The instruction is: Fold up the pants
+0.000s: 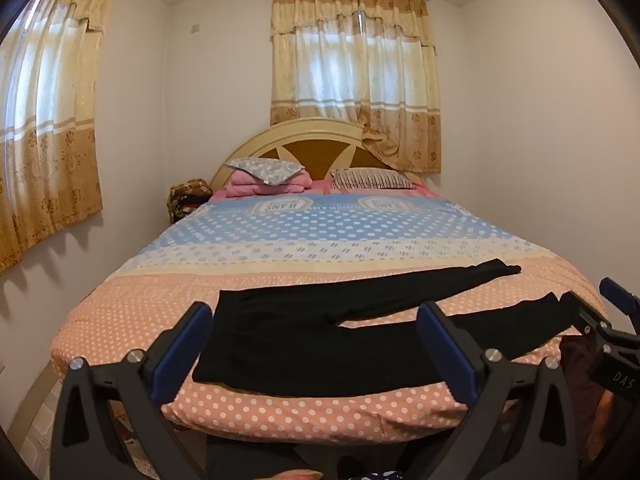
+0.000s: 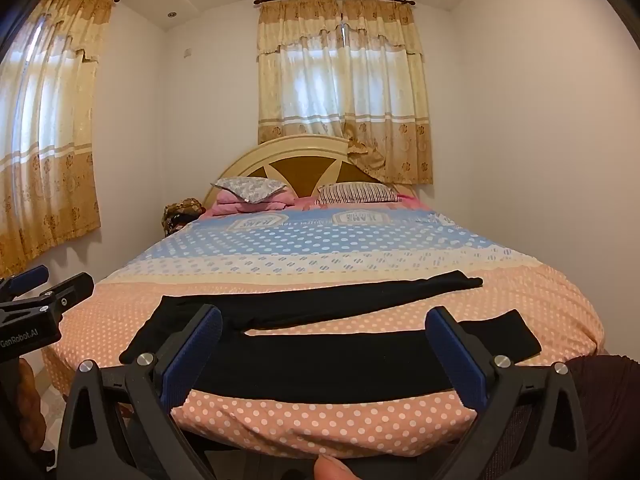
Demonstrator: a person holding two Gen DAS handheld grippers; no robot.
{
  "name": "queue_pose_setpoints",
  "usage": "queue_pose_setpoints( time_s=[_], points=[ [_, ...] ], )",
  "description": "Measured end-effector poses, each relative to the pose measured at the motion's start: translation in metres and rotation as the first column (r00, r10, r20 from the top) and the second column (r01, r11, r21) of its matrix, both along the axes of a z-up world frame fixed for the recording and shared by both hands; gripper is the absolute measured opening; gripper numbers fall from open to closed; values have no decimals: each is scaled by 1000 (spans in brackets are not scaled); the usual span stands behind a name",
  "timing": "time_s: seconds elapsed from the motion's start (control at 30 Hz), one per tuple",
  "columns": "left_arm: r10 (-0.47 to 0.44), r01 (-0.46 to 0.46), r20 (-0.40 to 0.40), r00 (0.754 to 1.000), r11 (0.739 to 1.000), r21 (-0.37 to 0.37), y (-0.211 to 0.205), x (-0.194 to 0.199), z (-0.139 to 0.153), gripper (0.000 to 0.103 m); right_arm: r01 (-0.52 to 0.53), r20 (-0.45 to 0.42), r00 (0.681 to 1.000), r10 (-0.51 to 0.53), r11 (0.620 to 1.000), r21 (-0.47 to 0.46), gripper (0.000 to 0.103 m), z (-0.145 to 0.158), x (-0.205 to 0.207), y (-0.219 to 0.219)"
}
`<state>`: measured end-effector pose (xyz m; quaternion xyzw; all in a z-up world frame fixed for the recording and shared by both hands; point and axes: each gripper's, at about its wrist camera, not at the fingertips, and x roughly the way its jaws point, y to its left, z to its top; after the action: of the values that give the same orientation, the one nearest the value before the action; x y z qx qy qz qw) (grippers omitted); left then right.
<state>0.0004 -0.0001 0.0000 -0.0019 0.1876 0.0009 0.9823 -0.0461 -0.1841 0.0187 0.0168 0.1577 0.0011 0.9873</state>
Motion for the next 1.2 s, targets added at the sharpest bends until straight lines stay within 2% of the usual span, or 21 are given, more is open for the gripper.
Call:
queue_pose_setpoints(
  time_s=[0.23,0.5,1.2],
  points=[
    [2,-2,3,1000,1000,-4,2,-1,1,103,-1,-5,1000,1,1000,-5,102,0,1,1],
    [-3,3,-5,1000,1000,-2,2,1,-2,103,3,-8,1000,-3,1000,-4,102,-22,-2,5],
    [-4,4,-6,1000,1000,-4,3,0,-1,103,2,-36,999,-2,1000,2,102,-16,6,2]
  ],
)
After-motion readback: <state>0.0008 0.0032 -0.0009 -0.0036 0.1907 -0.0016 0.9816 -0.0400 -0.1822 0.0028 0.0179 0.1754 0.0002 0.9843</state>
